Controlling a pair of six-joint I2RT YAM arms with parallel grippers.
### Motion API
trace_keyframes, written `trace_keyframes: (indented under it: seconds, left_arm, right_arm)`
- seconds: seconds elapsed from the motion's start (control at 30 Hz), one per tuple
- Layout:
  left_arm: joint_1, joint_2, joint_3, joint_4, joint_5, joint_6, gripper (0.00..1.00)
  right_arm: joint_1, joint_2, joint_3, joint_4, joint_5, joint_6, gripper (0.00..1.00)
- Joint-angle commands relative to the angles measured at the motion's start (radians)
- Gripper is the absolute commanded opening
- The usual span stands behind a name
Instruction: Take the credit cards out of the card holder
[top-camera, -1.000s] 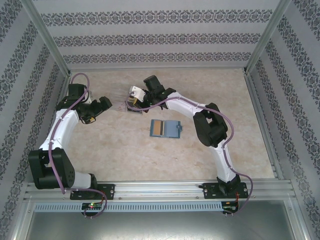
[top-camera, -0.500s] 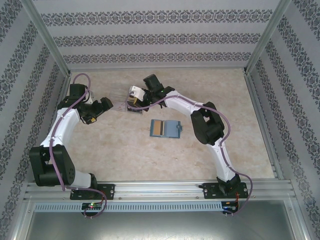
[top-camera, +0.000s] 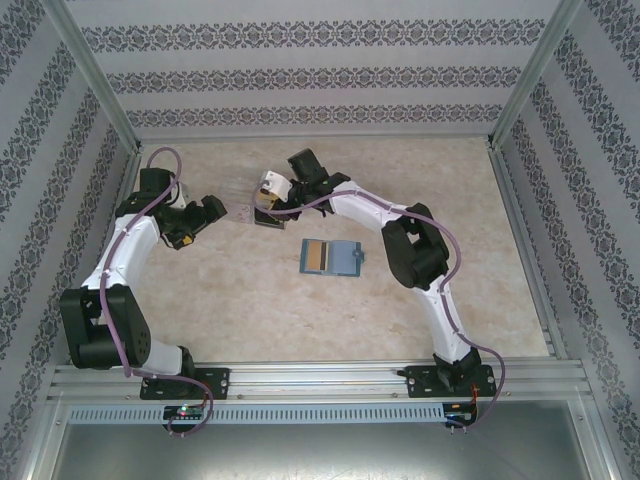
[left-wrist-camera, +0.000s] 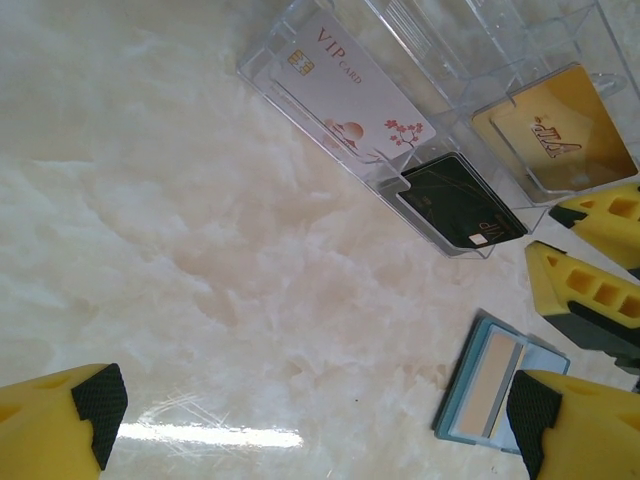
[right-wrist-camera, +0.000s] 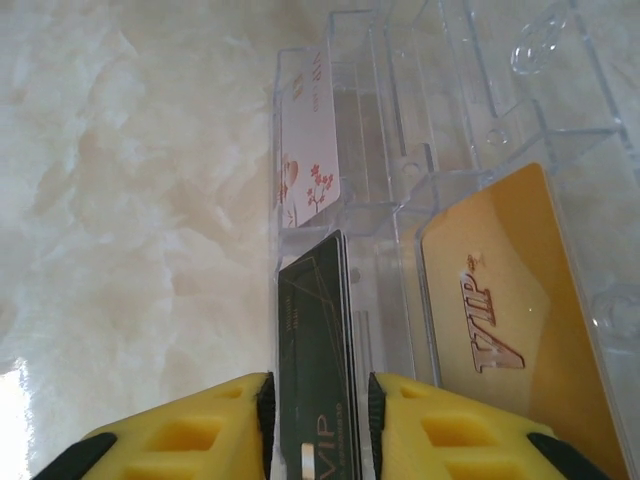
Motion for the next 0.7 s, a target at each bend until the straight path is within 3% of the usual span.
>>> trace_keyframes:
  seconds: [0.0,0.07,0.2,0.37,0.5,0.67]
  left_arm:
    - [0.015,0.011,0.0,-0.015,0.031,0.02,0.99]
    - [0.014,0.012,-0.005,-0.008,0.041,0.018,1.0]
    - [0.011,0.014,-0.012,0.006,0.062,0.014,1.0]
    - [-0.027,0.019,-0.032,0.066,0.124,-0.016,1.0]
    - [-0.093,0.025,-0.048,0.134,0.161,-0.063,1.0]
    - [-0.221,0.06,-0.024,0.162,0.107,-0.119,1.0]
  right_arm:
    - [0.003,-0.163,-0.077,0.051,0.002,0.137,0.37]
    - [0.009,-0.23,-0.158,0.09,0.056,0.232,0.42]
    - [0.017,-0.371,-0.37,0.204,0.296,0.454,0.42]
    - [0.013,-0.477,-0.54,0.157,0.433,0.706,0.5]
    - [-0.021,-0.519,-0.69,0.174,0.332,0.894,0.49]
    - [-0.042,-0.535,-0.783,0.192,0.217,1.056,0.46]
